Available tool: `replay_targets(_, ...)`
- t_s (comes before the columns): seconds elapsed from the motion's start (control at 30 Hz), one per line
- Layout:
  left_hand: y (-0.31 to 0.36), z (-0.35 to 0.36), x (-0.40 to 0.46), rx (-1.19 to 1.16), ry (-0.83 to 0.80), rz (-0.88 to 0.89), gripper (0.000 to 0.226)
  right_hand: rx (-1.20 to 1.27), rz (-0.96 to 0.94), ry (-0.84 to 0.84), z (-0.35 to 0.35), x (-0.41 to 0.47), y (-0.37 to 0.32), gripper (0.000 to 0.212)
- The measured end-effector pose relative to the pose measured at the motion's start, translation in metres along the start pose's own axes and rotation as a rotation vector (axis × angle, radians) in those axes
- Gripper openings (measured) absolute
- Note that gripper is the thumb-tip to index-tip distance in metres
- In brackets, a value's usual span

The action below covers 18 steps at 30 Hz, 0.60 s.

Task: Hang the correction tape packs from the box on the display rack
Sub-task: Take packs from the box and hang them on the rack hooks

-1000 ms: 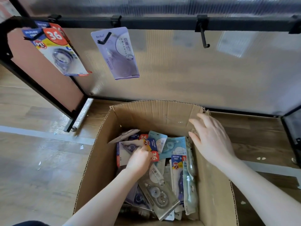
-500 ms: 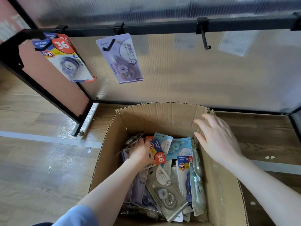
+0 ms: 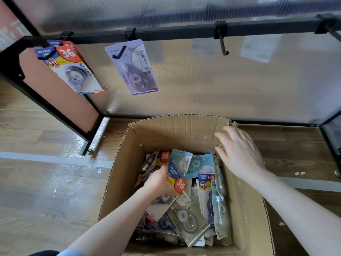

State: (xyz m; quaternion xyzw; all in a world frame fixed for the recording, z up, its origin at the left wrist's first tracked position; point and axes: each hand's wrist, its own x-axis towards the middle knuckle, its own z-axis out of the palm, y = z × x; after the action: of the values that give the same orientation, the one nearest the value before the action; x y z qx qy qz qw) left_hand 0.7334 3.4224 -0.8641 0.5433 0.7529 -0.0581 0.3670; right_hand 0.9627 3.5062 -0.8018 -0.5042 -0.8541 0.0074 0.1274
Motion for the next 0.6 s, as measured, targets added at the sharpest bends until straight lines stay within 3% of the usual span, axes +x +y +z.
replay_targets(0.23, -0.001, -0.007, -0.023, 0.040, -0.026, 0.045, 0.092, -0.009, -0.011, -0.007, -0.003, -0.001, -0.002, 0.037)
replay_targets(0.4, 0.007, -0.021, -0.035, -0.186, 0.104, 0.125, 0.065, -0.006, -0.006, -0.025, -0.006, -0.002, -0.005, 0.038)
replay_targets(0.6, 0.005, -0.066, -0.054, -0.315, 0.291, 0.144, 0.060, -0.001, 0.001, -0.076, -0.009, -0.002, -0.010, 0.038)
